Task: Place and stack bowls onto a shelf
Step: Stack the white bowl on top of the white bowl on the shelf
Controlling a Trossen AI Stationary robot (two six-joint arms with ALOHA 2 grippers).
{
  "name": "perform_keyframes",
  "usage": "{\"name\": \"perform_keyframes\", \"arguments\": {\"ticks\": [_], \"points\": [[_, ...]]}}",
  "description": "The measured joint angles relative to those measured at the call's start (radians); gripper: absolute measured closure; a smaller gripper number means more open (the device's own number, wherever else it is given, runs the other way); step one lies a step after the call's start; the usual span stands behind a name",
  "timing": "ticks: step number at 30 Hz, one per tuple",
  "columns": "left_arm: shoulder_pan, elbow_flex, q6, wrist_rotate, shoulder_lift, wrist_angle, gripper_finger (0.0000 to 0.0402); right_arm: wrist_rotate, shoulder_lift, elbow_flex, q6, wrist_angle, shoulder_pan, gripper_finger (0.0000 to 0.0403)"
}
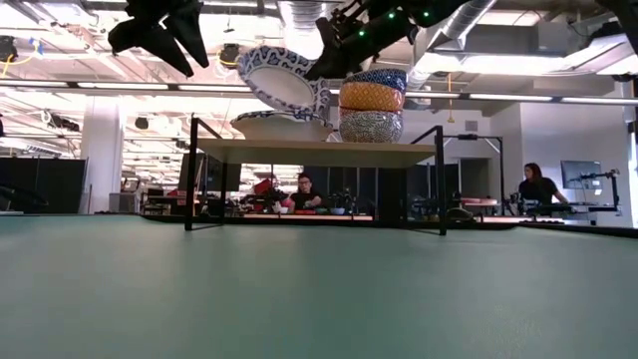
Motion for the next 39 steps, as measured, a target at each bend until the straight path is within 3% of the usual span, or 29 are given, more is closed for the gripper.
{"name": "perform_keyframes", "arguments": {"ticks": [16, 33, 39], "points": [[0.041, 0.0, 0.0, -0.012, 0.0, 0.007, 0.0249, -0.104, 0.013, 0.005, 0.076, -0.069, -0.032, 0.0353], [0.041, 0.0, -0.014, 0.004, 0.0, 0.006, 0.0249, -0.131, 0.013, 0.005, 0.15, 0.027, -0.032, 0.02], [0.04, 0.0, -0.019, 0.006, 0.0, 0.006, 0.0249, -0.356, 0.013, 0.005, 0.272, 0.12, -0.051, 0.0183]]}}
